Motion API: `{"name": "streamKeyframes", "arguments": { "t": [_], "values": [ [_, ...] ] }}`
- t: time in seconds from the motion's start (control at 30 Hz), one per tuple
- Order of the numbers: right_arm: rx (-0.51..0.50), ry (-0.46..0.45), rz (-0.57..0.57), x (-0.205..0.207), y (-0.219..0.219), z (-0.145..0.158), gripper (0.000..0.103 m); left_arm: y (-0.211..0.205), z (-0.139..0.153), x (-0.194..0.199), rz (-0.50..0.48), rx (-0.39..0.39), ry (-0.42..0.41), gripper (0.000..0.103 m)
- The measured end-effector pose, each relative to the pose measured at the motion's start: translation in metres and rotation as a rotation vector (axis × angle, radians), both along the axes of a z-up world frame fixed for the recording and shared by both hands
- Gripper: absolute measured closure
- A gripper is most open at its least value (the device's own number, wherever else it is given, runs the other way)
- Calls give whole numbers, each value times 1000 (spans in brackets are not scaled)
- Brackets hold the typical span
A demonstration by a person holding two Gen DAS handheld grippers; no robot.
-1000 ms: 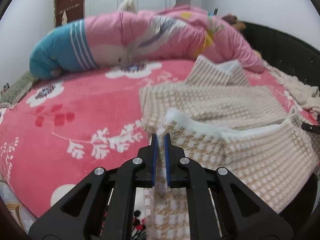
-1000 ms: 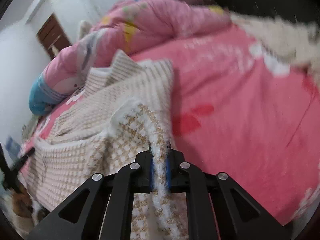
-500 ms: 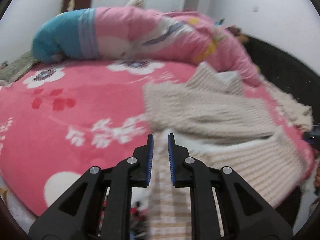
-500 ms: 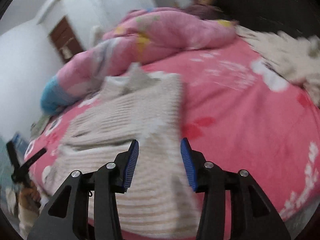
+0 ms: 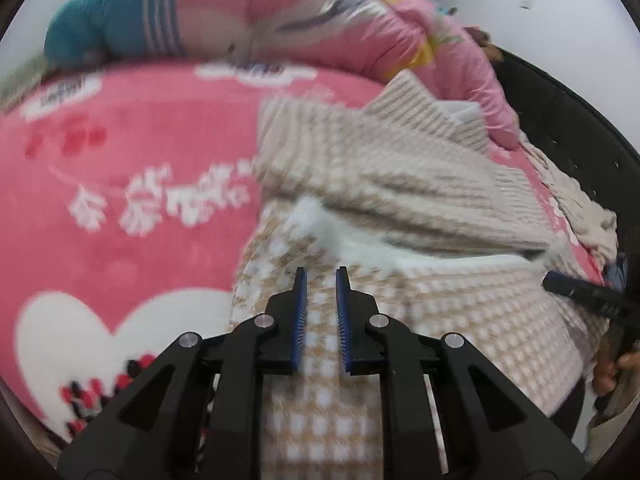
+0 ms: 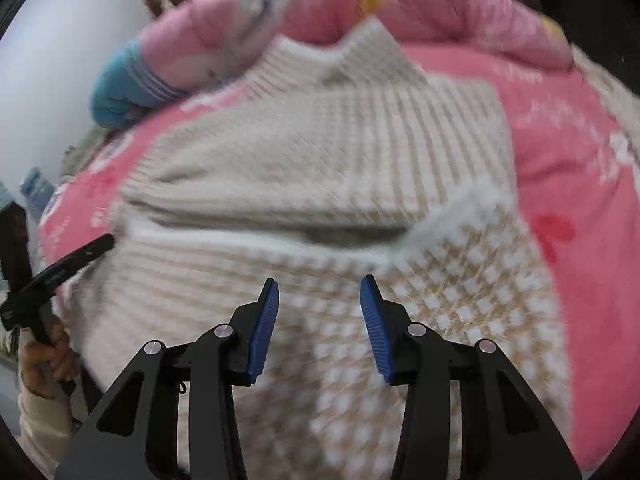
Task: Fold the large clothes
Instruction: 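Press and smooth the folded coat with both open grippers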
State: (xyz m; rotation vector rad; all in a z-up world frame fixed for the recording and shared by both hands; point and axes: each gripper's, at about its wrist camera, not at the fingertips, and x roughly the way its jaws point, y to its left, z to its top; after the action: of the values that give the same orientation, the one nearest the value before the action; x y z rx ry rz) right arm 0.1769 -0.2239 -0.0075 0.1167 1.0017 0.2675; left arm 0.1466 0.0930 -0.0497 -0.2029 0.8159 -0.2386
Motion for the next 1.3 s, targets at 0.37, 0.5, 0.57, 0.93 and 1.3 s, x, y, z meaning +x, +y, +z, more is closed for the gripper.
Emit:
{"name": "streamKeyframes", "arguments": {
  "t": [0.37,0.5,0.57,0.93,1.3],
  "values": [
    [-11,72,104,17,49,-35,58,-113,-1,-50,-400,13,-40,85],
    [37,19,97,-15,37,2,58,-113,-26,-50,-383,31,-10,81],
    [20,-31,131,-42,38,22,58,-108,-27,-46,-373,-16,13,81],
    [-78,50,129,-69,29,-9,57,-105,-27,-46,-364,16,9,80],
    [-75,85,127,-84,14,-34,56,-108,-21,-49,-364,21,1,81]
  ]
}}
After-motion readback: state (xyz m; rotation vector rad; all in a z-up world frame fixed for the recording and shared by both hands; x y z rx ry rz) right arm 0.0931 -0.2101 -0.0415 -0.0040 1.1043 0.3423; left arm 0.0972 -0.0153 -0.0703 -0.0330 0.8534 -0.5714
